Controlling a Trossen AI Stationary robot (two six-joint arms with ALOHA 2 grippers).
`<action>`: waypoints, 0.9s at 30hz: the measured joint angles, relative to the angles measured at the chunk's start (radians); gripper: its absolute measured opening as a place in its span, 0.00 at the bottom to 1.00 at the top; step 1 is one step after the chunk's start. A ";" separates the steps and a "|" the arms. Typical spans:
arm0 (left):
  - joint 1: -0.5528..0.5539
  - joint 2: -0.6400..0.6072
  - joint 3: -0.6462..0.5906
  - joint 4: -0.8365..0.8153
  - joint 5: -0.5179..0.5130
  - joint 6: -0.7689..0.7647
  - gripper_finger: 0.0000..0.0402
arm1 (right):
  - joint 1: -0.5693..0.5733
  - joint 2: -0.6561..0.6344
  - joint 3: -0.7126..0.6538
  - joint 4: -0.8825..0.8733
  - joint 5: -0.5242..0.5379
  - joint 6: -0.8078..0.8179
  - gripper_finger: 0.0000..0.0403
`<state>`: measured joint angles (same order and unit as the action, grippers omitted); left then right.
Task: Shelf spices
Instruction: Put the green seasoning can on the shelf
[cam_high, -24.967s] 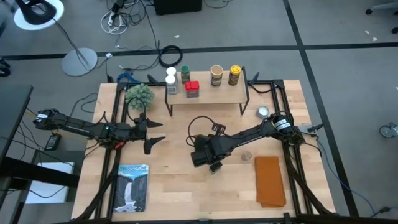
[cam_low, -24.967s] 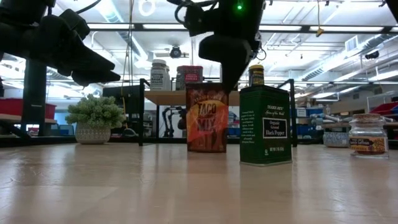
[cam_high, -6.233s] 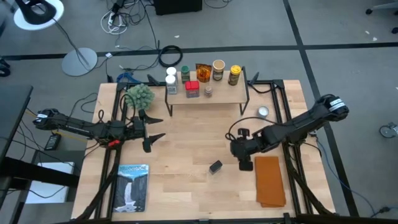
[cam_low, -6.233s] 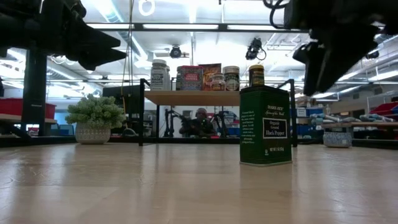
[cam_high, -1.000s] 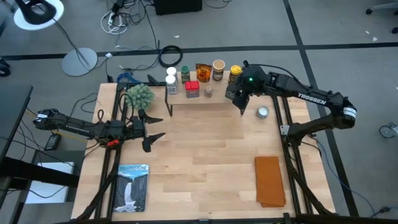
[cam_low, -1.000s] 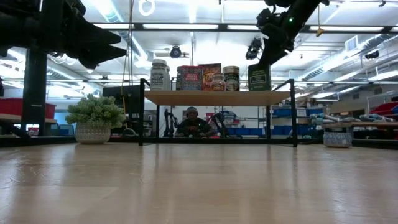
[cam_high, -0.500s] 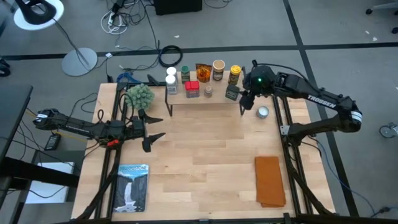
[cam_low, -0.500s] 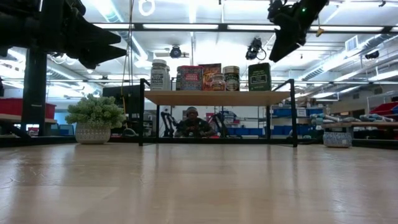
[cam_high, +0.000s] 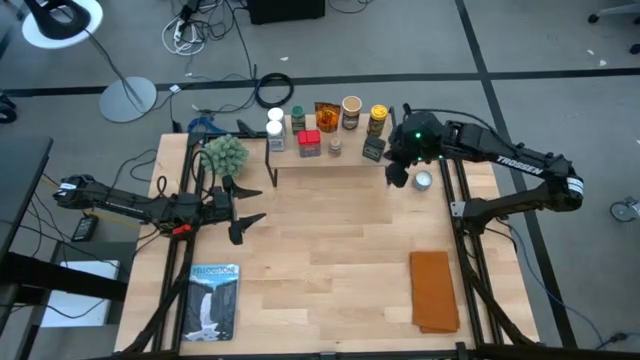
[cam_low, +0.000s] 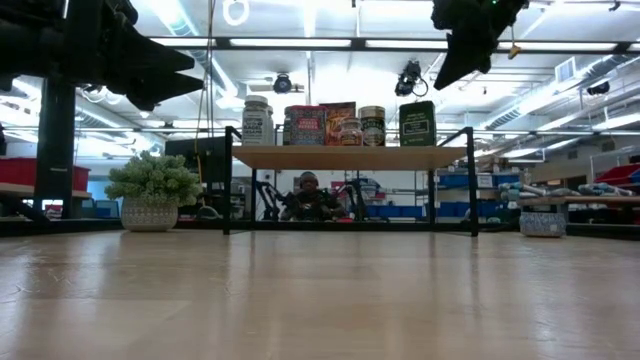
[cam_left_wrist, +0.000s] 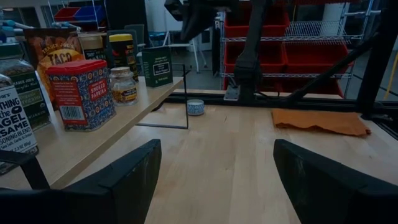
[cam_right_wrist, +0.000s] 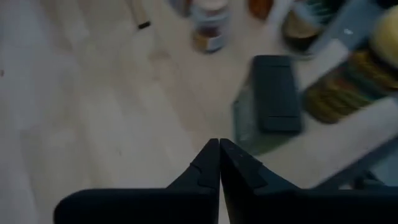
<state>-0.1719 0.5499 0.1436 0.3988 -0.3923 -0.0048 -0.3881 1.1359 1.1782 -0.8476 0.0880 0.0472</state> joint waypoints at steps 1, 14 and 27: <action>0.000 0.000 0.000 0.000 0.000 0.000 0.79 | 0.010 0.011 0.000 0.000 -0.003 0.000 0.02; 0.000 0.000 0.000 0.000 0.000 0.000 0.79 | 0.031 0.168 0.000 -0.001 0.168 -0.023 0.01; 0.000 0.000 0.000 0.000 0.000 0.000 0.79 | 0.031 0.185 0.000 0.000 0.258 -0.024 0.00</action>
<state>-0.1719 0.5495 0.1436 0.3988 -0.3923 -0.0048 -0.3573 1.3212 1.1782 -0.8477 0.3462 0.0227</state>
